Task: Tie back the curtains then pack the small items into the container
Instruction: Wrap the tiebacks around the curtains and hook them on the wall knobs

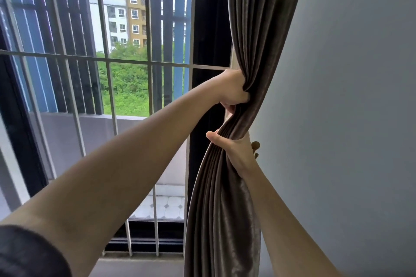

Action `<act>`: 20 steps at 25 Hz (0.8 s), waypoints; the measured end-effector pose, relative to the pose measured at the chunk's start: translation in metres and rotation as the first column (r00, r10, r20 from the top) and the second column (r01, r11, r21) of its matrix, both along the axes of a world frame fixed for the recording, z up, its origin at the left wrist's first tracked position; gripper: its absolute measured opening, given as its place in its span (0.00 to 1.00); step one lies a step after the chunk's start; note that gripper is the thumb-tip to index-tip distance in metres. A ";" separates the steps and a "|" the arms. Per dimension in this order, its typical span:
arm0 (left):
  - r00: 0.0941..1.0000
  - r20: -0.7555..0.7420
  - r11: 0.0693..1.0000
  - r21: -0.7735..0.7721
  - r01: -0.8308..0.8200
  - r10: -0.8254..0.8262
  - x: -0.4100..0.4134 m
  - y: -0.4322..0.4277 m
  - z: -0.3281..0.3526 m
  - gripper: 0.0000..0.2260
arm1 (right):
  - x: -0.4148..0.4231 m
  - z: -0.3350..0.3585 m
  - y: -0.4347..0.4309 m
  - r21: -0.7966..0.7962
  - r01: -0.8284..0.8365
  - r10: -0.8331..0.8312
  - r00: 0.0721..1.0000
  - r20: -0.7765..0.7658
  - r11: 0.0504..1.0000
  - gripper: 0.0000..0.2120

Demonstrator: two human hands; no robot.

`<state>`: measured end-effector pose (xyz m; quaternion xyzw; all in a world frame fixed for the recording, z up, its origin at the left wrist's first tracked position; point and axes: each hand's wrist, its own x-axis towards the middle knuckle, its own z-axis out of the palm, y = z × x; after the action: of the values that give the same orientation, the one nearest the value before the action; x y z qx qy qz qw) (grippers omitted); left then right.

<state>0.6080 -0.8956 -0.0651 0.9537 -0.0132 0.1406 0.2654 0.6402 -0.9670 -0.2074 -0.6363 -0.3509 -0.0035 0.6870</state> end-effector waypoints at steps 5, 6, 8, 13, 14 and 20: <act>0.998 0.057 0.996 -0.085 -0.032 0.037 -0.006 -0.004 -0.005 0.07 | 0.000 0.000 0.004 0.012 0.127 -0.127 0.992 0.018 0.992 0.13; 0.997 0.078 0.984 -0.178 0.003 0.011 -0.009 0.001 -0.011 0.08 | 0.002 -0.001 -0.003 -0.016 0.128 -0.127 0.992 0.025 0.992 0.11; 0.983 0.094 0.871 -0.455 0.184 -0.159 -0.016 0.010 -0.029 0.09 | 0.013 -0.003 -0.024 -0.049 0.121 -0.119 0.992 0.046 0.991 0.12; 0.991 0.073 0.573 -0.810 0.127 -0.116 0.019 0.015 -0.115 0.16 | 0.049 0.002 -0.081 -0.006 0.100 -0.099 0.994 0.036 0.995 0.06; 1.000 -0.014 0.642 -0.766 -0.010 -0.001 0.033 0.014 -0.139 0.14 | 0.059 0.003 -0.093 0.000 0.108 -0.108 0.993 0.042 0.994 0.06; 0.904 -0.397 0.792 -0.496 -0.356 0.158 0.089 -0.002 -0.259 0.10 | 0.100 0.015 -0.155 -0.011 0.116 -0.115 0.991 0.068 0.993 0.07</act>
<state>0.6973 -0.8979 -0.3243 0.8364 0.2053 0.0092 0.5082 0.7406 -1.1218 -0.1928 -0.6601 -0.3365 -0.0621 0.6687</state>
